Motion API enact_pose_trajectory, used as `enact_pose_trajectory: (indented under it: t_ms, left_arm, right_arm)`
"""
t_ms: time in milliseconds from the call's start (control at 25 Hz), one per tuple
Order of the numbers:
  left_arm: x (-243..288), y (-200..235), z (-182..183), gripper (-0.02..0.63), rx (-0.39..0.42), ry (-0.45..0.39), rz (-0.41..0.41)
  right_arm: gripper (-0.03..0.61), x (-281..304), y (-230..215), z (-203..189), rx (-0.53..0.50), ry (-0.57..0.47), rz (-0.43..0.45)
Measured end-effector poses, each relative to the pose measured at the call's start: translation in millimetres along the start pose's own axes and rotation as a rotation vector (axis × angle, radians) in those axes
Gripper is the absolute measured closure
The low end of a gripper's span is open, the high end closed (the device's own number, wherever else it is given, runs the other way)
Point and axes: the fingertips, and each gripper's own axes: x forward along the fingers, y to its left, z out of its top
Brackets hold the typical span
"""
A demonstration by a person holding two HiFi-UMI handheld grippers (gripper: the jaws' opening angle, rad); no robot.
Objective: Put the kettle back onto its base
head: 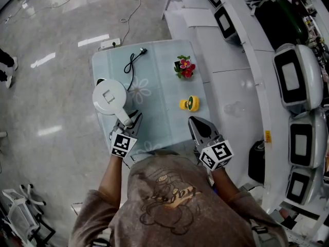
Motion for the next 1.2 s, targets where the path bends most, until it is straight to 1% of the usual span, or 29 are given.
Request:
enact_pose_trajectory:
  t_ms: [80, 120, 200, 240, 320, 440, 560, 720, 840, 1000, 1200]
  left_arm:
    - [0.6, -0.8, -0.4, 0.538, -0.015, 0.001, 0.006]
    - [0.5, -1.8, -1.8, 0.524, -0.026, 0.007, 0.006]
    - [-1.7, -4.5, -6.9, 0.460, -0.049, 0.024, 0.002]
    - [-4.0, -5.5, -9.3, 0.443, -0.062, 0.030, 0.002]
    - [-10.6, -5.6, -10.9, 0.417, -0.088, 0.029, 0.012]
    - [-24.5, -3.2, -4.8, 0.399, -0.117, 0.015, 0.045]
    - [-43.9, -0.3, 6.1, 0.394, -0.143, -0.005, 0.086]
    - [-71.3, 0.7, 20.9, 0.394, -0.154, -0.021, 0.130]
    - [-93.7, 3.4, 34.2, 0.394, -0.177, -0.044, 0.168]
    - [-124.6, 13.0, 59.9, 0.394, -0.212, -0.111, 0.233]
    - [-158.1, 25.1, 96.9, 0.394, -0.235, -0.201, 0.315]
  right_arm:
    - [0.577, -2.1, 2.0, -0.6, -0.004, 0.000, 0.005]
    - [0.577, -3.1, 3.2, -1.0, -0.006, 0.001, 0.009]
    - [0.577, -4.3, 5.6, -2.5, -0.010, 0.003, 0.016]
    - [0.577, -4.3, 6.8, -3.5, -0.013, 0.004, 0.021]
    - [0.577, -3.4, 9.1, -5.2, -0.018, 0.005, 0.034]
    - [0.577, -0.3, 14.1, -5.7, -0.025, 0.006, 0.062]
    - [0.577, 6.1, 21.7, -3.8, -0.036, -0.001, 0.108]
    - [0.577, 16.4, 33.9, 2.2, -0.049, -0.021, 0.168]
    - [0.577, 23.5, 42.8, 7.9, -0.061, -0.045, 0.210]
    - [0.577, 30.7, 54.5, 18.8, -0.067, -0.073, 0.246]
    - [0.577, 31.7, 63.2, 31.4, -0.083, -0.121, 0.281]
